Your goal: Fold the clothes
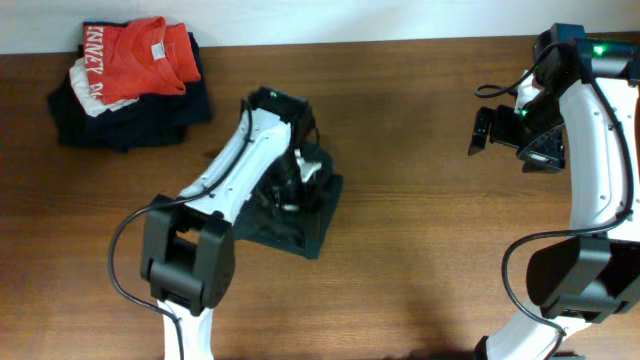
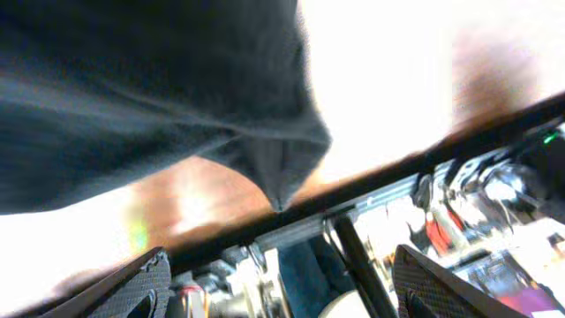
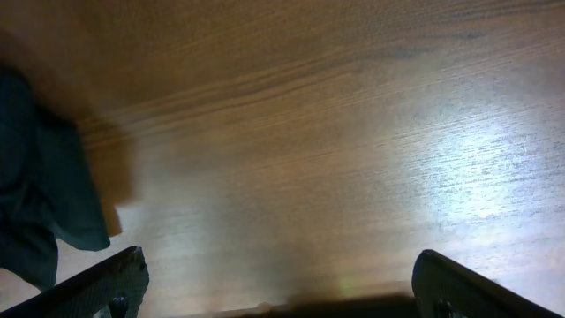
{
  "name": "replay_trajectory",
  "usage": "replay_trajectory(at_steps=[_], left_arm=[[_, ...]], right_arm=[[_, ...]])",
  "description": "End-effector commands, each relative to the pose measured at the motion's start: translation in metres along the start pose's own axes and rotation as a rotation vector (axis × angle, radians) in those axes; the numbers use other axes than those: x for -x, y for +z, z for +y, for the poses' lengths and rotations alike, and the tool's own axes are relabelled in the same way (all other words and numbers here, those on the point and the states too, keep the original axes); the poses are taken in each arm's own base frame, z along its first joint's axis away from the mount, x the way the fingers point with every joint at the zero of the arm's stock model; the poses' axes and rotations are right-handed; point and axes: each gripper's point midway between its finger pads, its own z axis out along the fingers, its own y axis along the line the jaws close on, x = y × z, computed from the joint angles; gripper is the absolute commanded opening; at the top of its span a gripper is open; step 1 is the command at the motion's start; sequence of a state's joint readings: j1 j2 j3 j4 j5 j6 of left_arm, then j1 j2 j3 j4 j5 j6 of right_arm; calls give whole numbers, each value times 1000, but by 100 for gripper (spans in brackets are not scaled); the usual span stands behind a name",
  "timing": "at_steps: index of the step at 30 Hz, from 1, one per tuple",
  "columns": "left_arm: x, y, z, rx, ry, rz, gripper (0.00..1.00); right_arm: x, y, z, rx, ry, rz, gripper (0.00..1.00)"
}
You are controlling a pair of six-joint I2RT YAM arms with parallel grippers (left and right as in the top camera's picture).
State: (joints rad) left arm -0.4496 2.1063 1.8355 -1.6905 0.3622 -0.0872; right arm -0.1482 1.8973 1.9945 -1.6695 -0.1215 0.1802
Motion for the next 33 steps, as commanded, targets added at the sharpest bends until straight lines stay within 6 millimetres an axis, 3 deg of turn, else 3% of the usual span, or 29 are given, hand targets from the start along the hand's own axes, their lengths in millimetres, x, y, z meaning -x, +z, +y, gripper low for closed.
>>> replay_trajectory(at_steps=[1, 2, 4, 6, 9, 12, 15, 18, 19, 21, 22, 23, 26, 28, 29, 33], left_arm=[[17, -70, 43, 140, -90, -262, 86], [25, -84, 63, 135, -139, -318, 92], [39, -97, 102, 94, -232, -386, 92], [49, -101, 118, -19, -240, -421, 92], [58, -82, 122, -171, -240, -355, 93], [79, -55, 96, -295, -136, -294, 92], [95, -38, 84, -283, -94, -277, 92], [105, -24, 88, -254, -89, -265, 92], [106, -21, 90, -253, -93, -255, 89], [107, -18, 91, -257, -97, -247, 61], [107, -18, 90, -257, -97, -248, 40], [105, -20, 89, -257, -98, -244, 4], [101, -34, 79, -251, -79, -249, 0], [96, -48, 55, -230, -6, -264, 1], [95, -49, 37, -218, 34, -262, 0], [95, -28, 2, -189, 120, -226, 1]], right_arm=[[0, -2, 1, 7, 1, -5, 99], [-1, -2, 1, 7, 1, -5, 99], [0, -2, 1, 7, 1, -5, 99], [0, -2, 1, 7, 1, -5, 99], [1, -2, 1, 8, 0, -9, 99], [1, -3, 1, 9, 0, -12, 99], [1, -3, 2, 12, 0, -11, 99], [0, -3, 6, 34, 0, -6, 99], [0, -3, 5, 34, 0, -5, 99], [0, -3, 5, 34, 0, -4, 99], [0, -3, 5, 34, 0, -3, 99], [0, -3, 5, 34, 0, -4, 99], [0, -3, 5, 34, 1, -4, 99], [0, -3, 6, 35, 1, -3, 99], [-1, -3, 7, 44, 1, -1, 99], [-2, -3, 10, 60, 3, 5, 99]])
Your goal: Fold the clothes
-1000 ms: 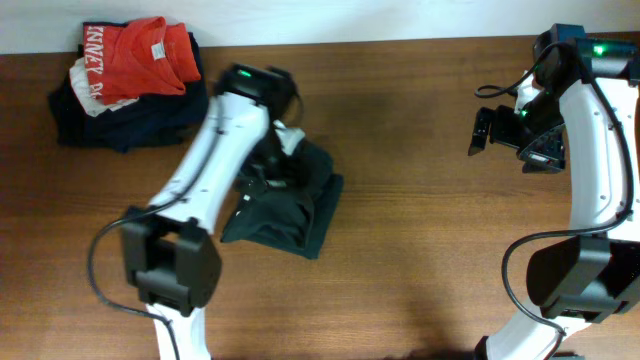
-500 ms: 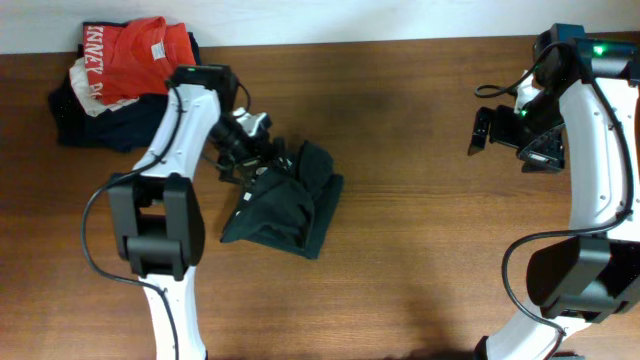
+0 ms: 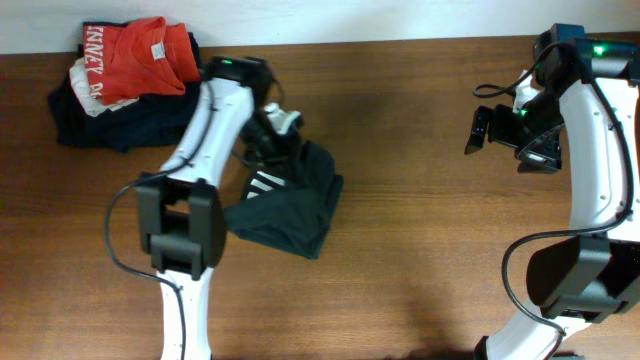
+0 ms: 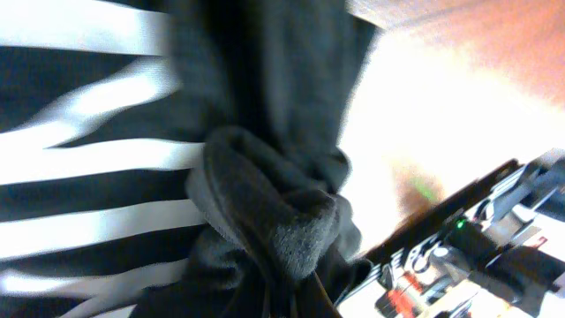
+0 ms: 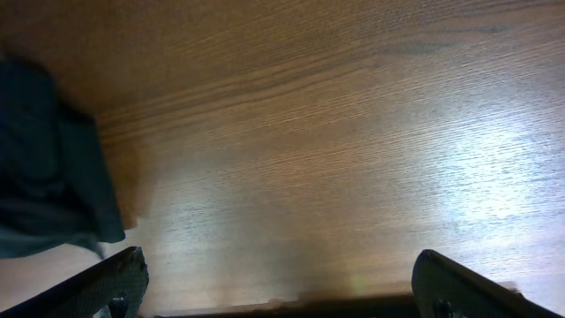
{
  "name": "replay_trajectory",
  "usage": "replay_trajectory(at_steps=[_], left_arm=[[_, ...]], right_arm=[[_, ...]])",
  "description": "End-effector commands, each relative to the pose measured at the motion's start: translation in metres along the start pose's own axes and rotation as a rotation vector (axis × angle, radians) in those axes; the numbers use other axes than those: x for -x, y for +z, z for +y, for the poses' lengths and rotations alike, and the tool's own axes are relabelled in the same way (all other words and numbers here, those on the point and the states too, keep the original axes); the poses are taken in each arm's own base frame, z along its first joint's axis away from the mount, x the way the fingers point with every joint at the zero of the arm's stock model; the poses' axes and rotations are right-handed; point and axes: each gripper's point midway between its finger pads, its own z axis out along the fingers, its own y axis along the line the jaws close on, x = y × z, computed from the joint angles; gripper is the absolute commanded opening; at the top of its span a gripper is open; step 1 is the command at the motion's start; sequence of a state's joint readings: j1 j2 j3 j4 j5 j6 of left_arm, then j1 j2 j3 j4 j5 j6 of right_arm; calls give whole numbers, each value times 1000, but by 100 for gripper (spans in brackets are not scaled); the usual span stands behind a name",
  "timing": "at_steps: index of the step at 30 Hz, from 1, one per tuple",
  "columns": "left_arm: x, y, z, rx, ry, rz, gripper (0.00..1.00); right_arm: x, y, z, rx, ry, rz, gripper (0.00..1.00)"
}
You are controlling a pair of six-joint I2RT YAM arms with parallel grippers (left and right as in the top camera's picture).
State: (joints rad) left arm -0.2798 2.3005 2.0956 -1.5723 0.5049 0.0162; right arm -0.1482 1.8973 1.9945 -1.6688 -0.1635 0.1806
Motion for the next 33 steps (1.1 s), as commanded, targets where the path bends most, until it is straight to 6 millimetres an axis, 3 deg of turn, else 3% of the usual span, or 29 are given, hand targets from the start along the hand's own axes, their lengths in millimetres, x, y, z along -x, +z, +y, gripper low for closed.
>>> replay_trajectory(at_steps=[1, 3, 4, 5, 10, 13, 16, 18, 23, 27, 29, 33], left_arm=[[-3, 19, -31, 5, 110, 19, 1], [-6, 32, -47, 14, 158, 33, 4], [-7, 38, -57, 18, 188, 37, 23], [-8, 43, -63, 20, 208, 39, 32], [-27, 65, -98, 30, 296, 94, 50], [-40, 65, -134, -113, 362, 117, 59], [-50, 60, -142, -163, 387, 147, 63], [-51, 52, -134, -116, 397, 149, 66], [-20, -11, -102, 77, 316, -28, 70], [-5, -40, -61, 120, 178, -101, 74], [-3, -42, -51, 118, 141, -100, 75], [-21, -1, -46, 125, 103, 37, 75]], right_arm=[[-1, -2, 3, 18, 2, -1, 99], [-2, -2, 5, 17, -3, 0, 99], [-2, -2, 6, 17, -6, 0, 99], [-2, -2, 7, 18, -9, 0, 99], [-2, -2, 8, 17, -11, -1, 99], [-1, -2, 8, 18, -12, -5, 98], [-2, -2, 8, 18, -12, -3, 99], [-1, -2, 8, 18, -12, -4, 99], [-2, -2, 8, 18, -12, -3, 99], [-2, -2, 7, 17, -16, -1, 99], [-1, -2, 8, 18, -17, -6, 99], [1, -2, 8, 19, -17, -11, 99]])
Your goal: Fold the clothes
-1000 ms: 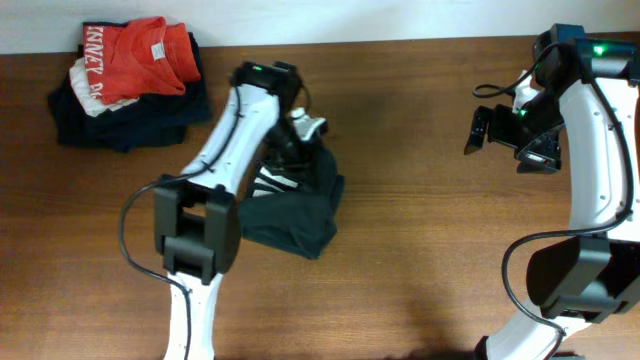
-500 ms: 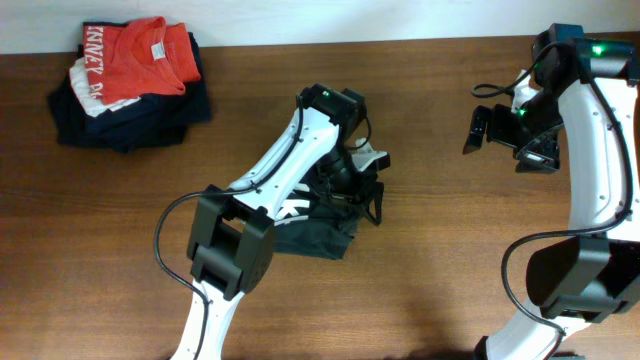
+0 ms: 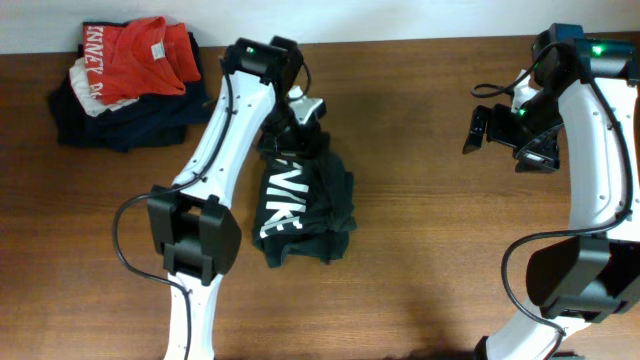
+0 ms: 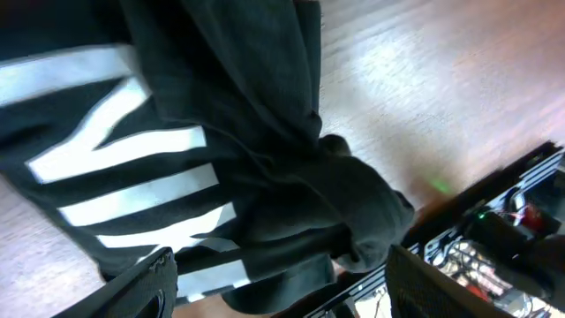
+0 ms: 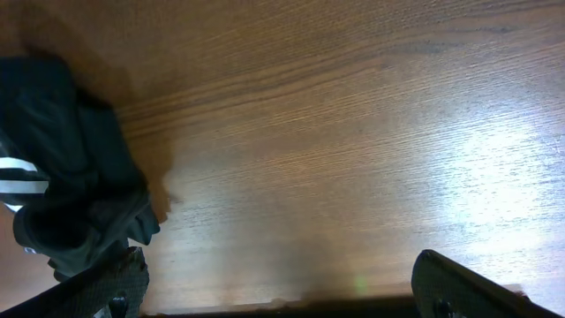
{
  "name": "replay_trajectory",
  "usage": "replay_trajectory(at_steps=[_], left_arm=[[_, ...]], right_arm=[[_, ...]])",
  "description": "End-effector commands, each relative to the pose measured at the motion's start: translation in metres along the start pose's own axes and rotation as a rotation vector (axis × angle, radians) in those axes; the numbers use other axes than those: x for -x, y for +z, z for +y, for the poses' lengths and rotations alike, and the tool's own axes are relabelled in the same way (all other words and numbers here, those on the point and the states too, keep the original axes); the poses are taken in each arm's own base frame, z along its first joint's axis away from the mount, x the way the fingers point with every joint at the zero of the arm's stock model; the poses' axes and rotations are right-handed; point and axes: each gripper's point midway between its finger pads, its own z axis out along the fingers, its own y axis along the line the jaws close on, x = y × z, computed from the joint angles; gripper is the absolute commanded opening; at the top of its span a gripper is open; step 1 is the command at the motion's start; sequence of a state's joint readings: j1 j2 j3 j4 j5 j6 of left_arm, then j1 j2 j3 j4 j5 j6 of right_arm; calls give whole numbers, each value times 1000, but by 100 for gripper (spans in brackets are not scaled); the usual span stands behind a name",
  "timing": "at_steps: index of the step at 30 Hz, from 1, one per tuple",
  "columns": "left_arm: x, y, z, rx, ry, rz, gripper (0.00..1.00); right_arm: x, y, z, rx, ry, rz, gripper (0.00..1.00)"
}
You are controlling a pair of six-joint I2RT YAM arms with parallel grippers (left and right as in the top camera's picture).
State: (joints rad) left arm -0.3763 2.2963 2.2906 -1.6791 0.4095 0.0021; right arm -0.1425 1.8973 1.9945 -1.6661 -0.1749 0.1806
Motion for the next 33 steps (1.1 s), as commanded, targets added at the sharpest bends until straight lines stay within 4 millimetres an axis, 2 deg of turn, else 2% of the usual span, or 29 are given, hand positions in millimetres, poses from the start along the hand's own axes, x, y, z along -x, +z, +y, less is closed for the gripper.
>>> replay_trajectory(at_steps=[1, 3, 5, 8, 9, 12, 13, 15, 16, 18, 19, 20, 21, 23, 24, 26, 30, 33], left_arm=[[-23, 33, -15, -6, 1, 113, 74], [-37, 61, -34, -51, 23, 182, 73], [-57, 94, -56, -55, 77, 260, 63], [-71, 114, -77, -58, 229, 298, 60], [-73, 117, -82, -55, 248, 300, 58], [-81, 111, -90, -99, 257, 329, 45], [-86, 100, -96, -141, 292, 344, 43], [-74, 75, -98, -108, 335, 281, 43], [-62, 59, -95, -67, 357, 219, 43], [-28, 21, -70, 98, 272, 52, 47], [-9, -3, -51, 163, 199, -44, 59], [2, -16, -40, 175, 143, -100, 65], [12, -27, -22, 166, 52, -148, 76], [21, -34, 12, 149, -94, -171, 79], [23, -31, 26, 121, -134, -154, 79], [29, -12, 34, 39, -168, -100, 79], [30, 35, 37, -32, -183, 36, 75], [32, 58, 24, -46, -137, 72, 74]], right_arm=[[1, -2, 4, 7, -11, -12, 99], [1, -2, 4, 7, -11, -11, 99], [0, -2, 4, 7, -10, -8, 99], [-1, -2, 4, 6, -10, -3, 99], [-1, -2, 4, 6, -10, -3, 99], [-5, -2, 3, 3, -7, 12, 99], [-6, -2, 3, 2, -6, 17, 99], [-6, -2, 3, 2, -7, 16, 99], [-6, -2, 3, 2, -7, 15, 99], [-6, -2, 3, 2, -7, 15, 99], [-6, -2, 3, 2, -7, 15, 99], [-6, -2, 3, 2, -7, 15, 99], [-6, -2, 3, 2, -7, 15, 98], [-6, -2, 3, 3, -7, 14, 99], [-5, -2, 3, 3, -7, 11, 99], [-2, -2, 4, 5, -9, -1, 99], [-1, -2, 4, 6, -10, -5, 99], [-1, -2, 4, 6, -10, -5, 99]])
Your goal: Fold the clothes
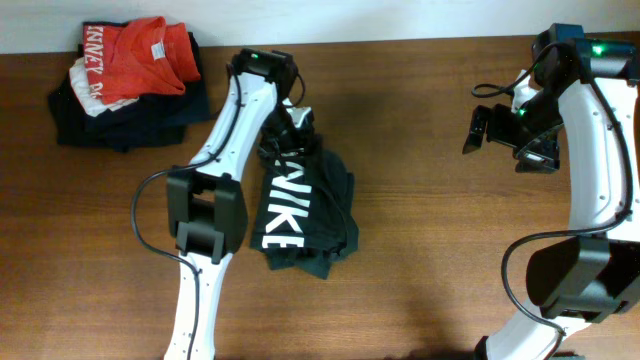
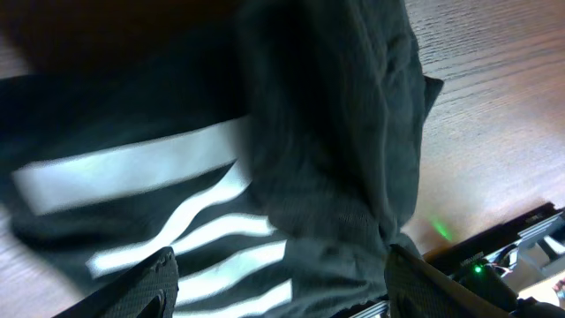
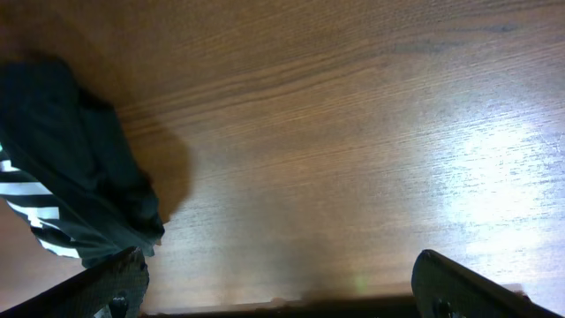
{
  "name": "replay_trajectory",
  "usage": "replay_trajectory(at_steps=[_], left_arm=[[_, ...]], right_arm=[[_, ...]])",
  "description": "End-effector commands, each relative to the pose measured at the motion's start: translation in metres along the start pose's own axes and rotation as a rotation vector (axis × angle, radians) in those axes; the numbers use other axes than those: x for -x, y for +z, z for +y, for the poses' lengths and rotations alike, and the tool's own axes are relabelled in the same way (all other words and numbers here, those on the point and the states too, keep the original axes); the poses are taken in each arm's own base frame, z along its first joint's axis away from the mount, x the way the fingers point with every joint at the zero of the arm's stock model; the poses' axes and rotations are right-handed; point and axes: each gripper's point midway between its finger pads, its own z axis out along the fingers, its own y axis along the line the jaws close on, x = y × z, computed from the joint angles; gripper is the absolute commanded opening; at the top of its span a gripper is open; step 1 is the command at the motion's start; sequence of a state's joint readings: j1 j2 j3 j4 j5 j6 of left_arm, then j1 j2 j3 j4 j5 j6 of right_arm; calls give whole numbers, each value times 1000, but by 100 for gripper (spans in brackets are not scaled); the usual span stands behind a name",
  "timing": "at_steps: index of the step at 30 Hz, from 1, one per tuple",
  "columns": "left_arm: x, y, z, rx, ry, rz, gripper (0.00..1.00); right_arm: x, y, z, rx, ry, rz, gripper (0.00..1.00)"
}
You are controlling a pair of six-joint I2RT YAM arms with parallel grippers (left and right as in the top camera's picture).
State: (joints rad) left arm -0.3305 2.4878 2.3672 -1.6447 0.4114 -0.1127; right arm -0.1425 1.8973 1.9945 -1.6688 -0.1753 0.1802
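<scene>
A black garment with white lettering lies stretched front to back on the wooden table. In the left wrist view its white stripes fill the frame. My left gripper hangs close over the garment's far end; its jaws stand wide apart with nothing clamped. My right gripper is far off at the right, open over bare wood. The garment's edge shows at the left of the right wrist view.
A stack of folded clothes, orange and white pieces on dark ones, sits at the back left corner. The table's back edge meets a pale wall. Both arm bases stand at the front.
My left gripper, still open, has shifted slightly toward the front and closer to the garment's far end. The lettering lies a little flatter and straighter. The right arm has not moved.
The garment was a dark crumpled heap mid-table with my left gripper in it. Then the gripper stood further back with fabric bunched in it and stripes showing. Then the garment lay lengthwise, lettering up, the gripper open. Now the gripper hovers low over its far end.
</scene>
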Motion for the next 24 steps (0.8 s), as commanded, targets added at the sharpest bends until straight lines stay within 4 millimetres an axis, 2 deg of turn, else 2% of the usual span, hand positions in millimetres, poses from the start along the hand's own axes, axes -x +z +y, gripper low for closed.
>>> replay_trajectory(at_steps=[1, 3, 5, 10, 12, 14, 15, 16, 18, 20, 22, 24], left_arm=[[3, 14, -22, -37, 70, 3, 74], [8, 17, -29, -38, 94, -19, 73], [5, 21, -31, -29, 99, -4, 73], [7, 39, -20, 10, 83, 37, 73], [6, 50, -16, 12, 72, 68, 68], [6, 54, -16, 14, 72, 76, 61], [8, 53, -17, 12, 78, 64, 51], [11, 52, -18, 11, 83, 52, 31], [12, 48, -19, 9, 88, 45, 13], [15, 30, -28, 4, 117, 6, 9], [15, 12, -39, 0, 142, -32, 1], [15, 5, -49, -2, 167, -56, 1]], right_arm=[[0, -2, 4, 6, -10, -7, 99], [-1, -2, 4, 6, -9, -5, 99], [-2, -2, 4, 5, -8, -1, 99], [-2, -2, 3, 5, -8, 1, 99], [-2, -2, 3, 5, -8, 1, 99], [-3, -2, 3, 5, -8, 1, 99], [-2, -2, 3, 4, -8, 1, 99], [-2, -2, 3, 4, -8, 1, 99], [-2, -2, 3, 5, -9, 1, 99], [-2, -2, 3, 5, -9, 1, 99], [-2, -2, 3, 5, -9, 1, 99], [-2, -2, 3, 5, -9, 0, 98]])
